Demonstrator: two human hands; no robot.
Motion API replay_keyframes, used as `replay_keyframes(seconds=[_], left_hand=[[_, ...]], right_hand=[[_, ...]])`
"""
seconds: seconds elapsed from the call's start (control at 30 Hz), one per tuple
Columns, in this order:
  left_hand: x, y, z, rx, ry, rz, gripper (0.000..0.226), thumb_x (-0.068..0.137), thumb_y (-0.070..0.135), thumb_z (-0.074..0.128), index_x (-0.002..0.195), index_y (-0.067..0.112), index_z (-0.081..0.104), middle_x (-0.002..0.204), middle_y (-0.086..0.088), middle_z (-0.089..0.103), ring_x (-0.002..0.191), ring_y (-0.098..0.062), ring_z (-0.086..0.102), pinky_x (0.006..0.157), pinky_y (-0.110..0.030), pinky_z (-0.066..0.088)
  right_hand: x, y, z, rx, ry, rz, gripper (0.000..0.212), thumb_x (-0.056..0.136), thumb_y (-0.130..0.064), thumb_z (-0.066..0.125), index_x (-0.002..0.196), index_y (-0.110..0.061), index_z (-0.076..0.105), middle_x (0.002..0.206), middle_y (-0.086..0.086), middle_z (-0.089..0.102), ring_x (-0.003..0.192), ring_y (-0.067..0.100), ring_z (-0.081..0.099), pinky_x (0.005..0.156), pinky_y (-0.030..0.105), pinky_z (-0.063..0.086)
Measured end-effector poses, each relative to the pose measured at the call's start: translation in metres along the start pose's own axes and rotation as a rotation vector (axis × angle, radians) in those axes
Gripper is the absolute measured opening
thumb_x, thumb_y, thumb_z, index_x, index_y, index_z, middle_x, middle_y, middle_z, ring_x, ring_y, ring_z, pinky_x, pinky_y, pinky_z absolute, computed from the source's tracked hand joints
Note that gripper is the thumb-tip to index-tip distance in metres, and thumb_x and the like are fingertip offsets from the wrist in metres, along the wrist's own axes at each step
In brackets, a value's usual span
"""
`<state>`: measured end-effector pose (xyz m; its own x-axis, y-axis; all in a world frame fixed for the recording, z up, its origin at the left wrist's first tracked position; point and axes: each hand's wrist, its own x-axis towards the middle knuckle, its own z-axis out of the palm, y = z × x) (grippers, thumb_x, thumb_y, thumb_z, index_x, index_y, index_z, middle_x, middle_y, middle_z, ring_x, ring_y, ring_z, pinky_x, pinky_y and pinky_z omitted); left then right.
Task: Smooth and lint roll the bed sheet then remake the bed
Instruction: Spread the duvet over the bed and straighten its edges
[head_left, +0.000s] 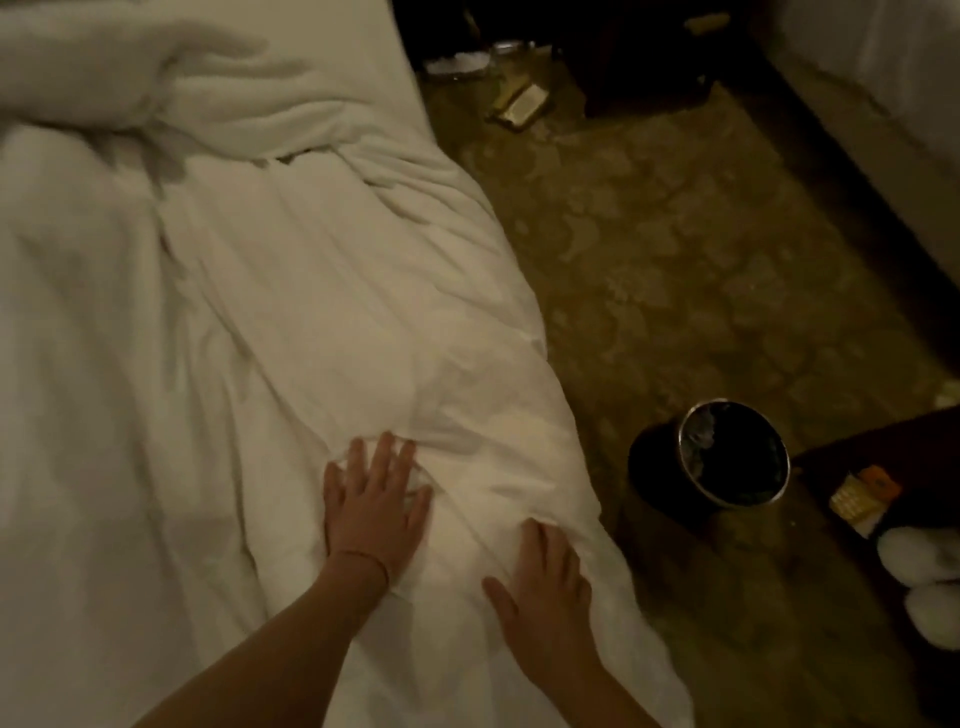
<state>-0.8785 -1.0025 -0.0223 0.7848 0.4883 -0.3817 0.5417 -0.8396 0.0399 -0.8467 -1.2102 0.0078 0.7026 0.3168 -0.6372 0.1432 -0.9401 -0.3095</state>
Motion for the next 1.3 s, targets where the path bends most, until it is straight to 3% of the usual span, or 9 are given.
replay_keyframes(seconds=[0.07,0.17,0.37,0.47,0.7,0.87,0.97,1.07,1.3], left_hand=[[0.007,-0.003,-0.010,-0.052,-0.018,-0.046,0.077,0.090,0.062,0.005,0.159,0.031,0.020,0.168,0.003,0.013,0.154,-0.031,0.004,0.120,-0.056,0.004],[0.027,-0.013,-0.032,-0.099,-0.028,-0.143,0.070,0.098,0.061,0.010,0.160,0.028,0.010,0.169,0.002,0.006,0.155,-0.028,-0.004,0.121,-0.053,0.001],[0.068,-0.042,-0.054,-0.098,-0.020,-0.249,0.075,0.094,0.056,0.008,0.154,0.019,0.033,0.160,-0.006,0.033,0.150,-0.033,0.024,0.114,-0.056,0.026],[0.086,-0.035,-0.060,-0.257,0.039,-0.357,0.075,0.094,0.060,0.012,0.145,0.014,0.041,0.155,-0.010,0.039,0.145,-0.032,0.032,0.109,-0.053,0.035],[0.188,0.020,-0.098,-0.707,0.125,-0.799,0.085,0.087,0.077,0.009,0.158,0.033,0.004,0.167,-0.010,-0.003,0.152,-0.037,-0.006,0.121,-0.060,0.001],[0.277,0.025,-0.118,-0.714,0.097,-0.980,0.074,0.090,0.079,0.016,0.152,0.052,-0.015,0.165,-0.011,-0.020,0.146,-0.046,-0.025,0.116,-0.067,-0.006],[0.317,0.003,-0.125,-0.750,0.111,-1.035,0.082,0.080,0.090,0.015,0.147,0.058,-0.019,0.165,-0.004,-0.024,0.143,-0.052,-0.027,0.114,-0.071,-0.007],[0.343,-0.028,-0.125,-0.737,0.101,-1.101,0.097,0.062,0.101,0.007,0.146,0.060,-0.019,0.163,-0.004,-0.028,0.142,-0.055,-0.028,0.112,-0.073,-0.009],[0.392,-0.064,-0.122,-0.794,0.098,-1.175,0.114,0.046,0.110,0.008,0.145,0.061,-0.021,0.152,-0.017,-0.046,0.132,-0.054,-0.044,0.112,-0.065,-0.021]], right_hand=[[0.019,-0.017,-0.021,-0.081,-0.006,-0.109,0.095,0.076,-0.078,0.006,0.154,-0.025,-0.007,0.162,0.002,-0.003,0.148,0.027,0.005,0.119,0.045,0.013],[0.058,-0.056,-0.052,-0.223,0.010,-0.333,0.073,0.094,-0.064,0.029,0.154,-0.028,0.007,0.161,0.001,-0.002,0.147,0.025,0.007,0.118,0.043,0.020],[0.135,-0.130,-0.101,-0.436,0.037,-0.600,0.061,0.096,-0.043,0.047,0.152,-0.031,0.025,0.162,0.005,0.008,0.146,0.030,0.016,0.113,0.045,0.027],[0.179,-0.148,-0.116,-0.581,0.050,-0.759,0.057,0.086,-0.044,0.055,0.140,-0.030,0.045,0.153,0.008,0.037,0.135,0.034,0.042,0.103,0.050,0.042],[0.286,-0.182,-0.174,-0.706,0.031,-0.940,0.071,0.085,-0.072,0.041,0.143,-0.032,0.040,0.152,0.002,0.039,0.138,0.026,0.035,0.102,0.053,0.037],[0.373,-0.209,-0.231,-0.664,-0.056,-0.913,0.085,0.085,-0.082,0.023,0.154,-0.038,-0.001,0.164,-0.001,-0.009,0.150,0.023,-0.004,0.117,0.053,0.003],[0.412,-0.231,-0.248,-0.676,-0.035,-1.005,0.078,0.089,-0.076,0.025,0.154,-0.036,0.006,0.164,0.001,-0.003,0.150,0.024,0.003,0.117,0.054,0.003],[0.441,-0.262,-0.250,-0.681,0.118,-1.128,0.076,0.088,-0.075,0.029,0.149,-0.030,0.033,0.159,0.003,0.026,0.143,0.026,0.028,0.113,0.054,0.020],[0.488,-0.350,-0.258,-0.737,0.312,-1.319,0.081,0.089,-0.072,0.030,0.149,-0.018,0.038,0.158,0.009,0.031,0.144,0.030,0.025,0.113,0.050,0.018]])
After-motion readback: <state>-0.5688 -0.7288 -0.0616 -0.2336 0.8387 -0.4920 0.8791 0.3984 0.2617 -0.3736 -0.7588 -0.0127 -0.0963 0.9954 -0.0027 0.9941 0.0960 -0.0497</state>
